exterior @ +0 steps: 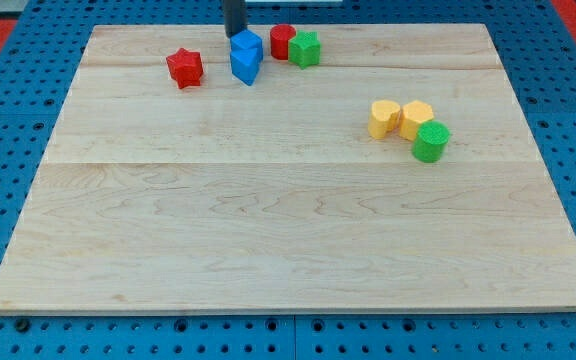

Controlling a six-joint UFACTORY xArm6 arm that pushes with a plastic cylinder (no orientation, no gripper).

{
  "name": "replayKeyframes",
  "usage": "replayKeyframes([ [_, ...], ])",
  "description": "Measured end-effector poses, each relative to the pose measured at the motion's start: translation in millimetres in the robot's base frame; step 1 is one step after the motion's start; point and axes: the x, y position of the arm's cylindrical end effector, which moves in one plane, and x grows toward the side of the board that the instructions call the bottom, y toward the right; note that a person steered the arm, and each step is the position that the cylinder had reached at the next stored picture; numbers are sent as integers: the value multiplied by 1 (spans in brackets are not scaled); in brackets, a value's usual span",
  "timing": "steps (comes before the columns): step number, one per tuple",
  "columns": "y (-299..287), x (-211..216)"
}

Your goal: Push the red star into the blue triangle

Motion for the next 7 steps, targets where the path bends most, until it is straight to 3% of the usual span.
replayKeyframes([
  [1,-44,2],
  [3,-84,63],
  [5,-143,97],
  [7,-64,108],
])
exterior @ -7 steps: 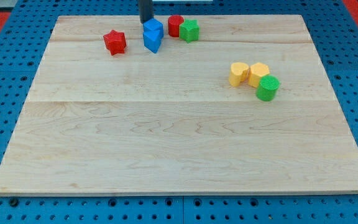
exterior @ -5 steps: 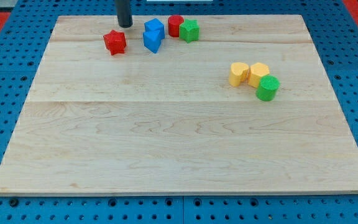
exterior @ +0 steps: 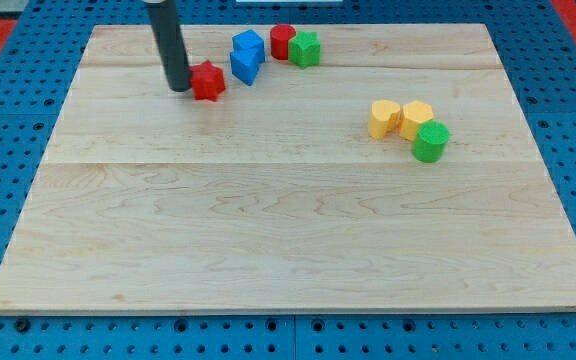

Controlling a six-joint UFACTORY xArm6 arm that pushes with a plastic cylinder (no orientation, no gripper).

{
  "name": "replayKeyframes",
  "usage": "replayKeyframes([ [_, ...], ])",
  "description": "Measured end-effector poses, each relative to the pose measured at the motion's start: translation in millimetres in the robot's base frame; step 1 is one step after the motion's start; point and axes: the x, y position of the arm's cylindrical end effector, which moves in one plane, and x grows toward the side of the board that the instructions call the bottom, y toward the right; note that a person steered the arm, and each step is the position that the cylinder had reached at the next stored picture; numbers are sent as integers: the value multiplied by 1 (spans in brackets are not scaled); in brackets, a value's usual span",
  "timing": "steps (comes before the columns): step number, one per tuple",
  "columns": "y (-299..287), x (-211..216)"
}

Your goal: Push the red star into the blue triangle

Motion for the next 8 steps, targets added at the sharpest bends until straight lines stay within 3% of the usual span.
replayKeyframes([
  [5,41,4],
  [7,55,59],
  [8,83,40],
])
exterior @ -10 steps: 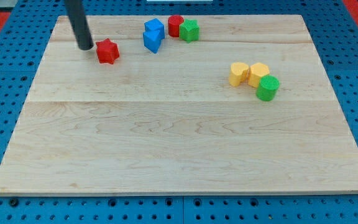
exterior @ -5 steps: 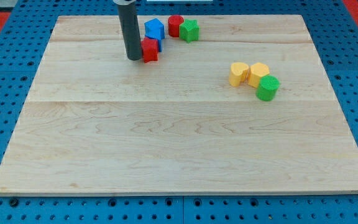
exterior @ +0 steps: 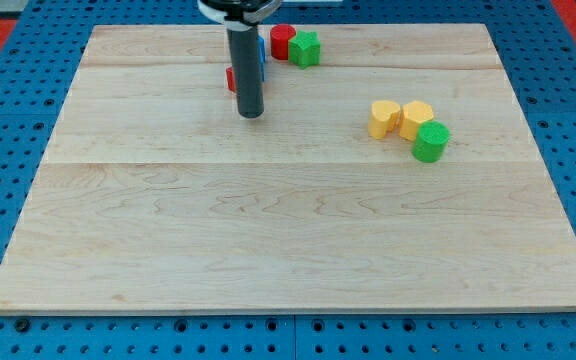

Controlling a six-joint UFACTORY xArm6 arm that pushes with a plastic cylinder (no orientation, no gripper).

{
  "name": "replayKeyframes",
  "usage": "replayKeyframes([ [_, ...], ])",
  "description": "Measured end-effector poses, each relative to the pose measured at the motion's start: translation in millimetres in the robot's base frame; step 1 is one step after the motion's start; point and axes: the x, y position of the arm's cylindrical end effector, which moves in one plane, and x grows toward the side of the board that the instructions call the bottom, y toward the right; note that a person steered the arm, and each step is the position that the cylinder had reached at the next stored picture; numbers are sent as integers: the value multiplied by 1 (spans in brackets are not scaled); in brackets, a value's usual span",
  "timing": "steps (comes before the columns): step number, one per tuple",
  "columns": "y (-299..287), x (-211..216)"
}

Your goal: Push the red star into the blue triangle

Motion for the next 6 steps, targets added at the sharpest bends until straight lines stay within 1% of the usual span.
replayKeyframes([
  [1,-13,-12],
  [2,-36,-13],
  [3,-35,-14],
  [4,-30,-38],
  [5,-26,-48],
  [6,-18,-48],
])
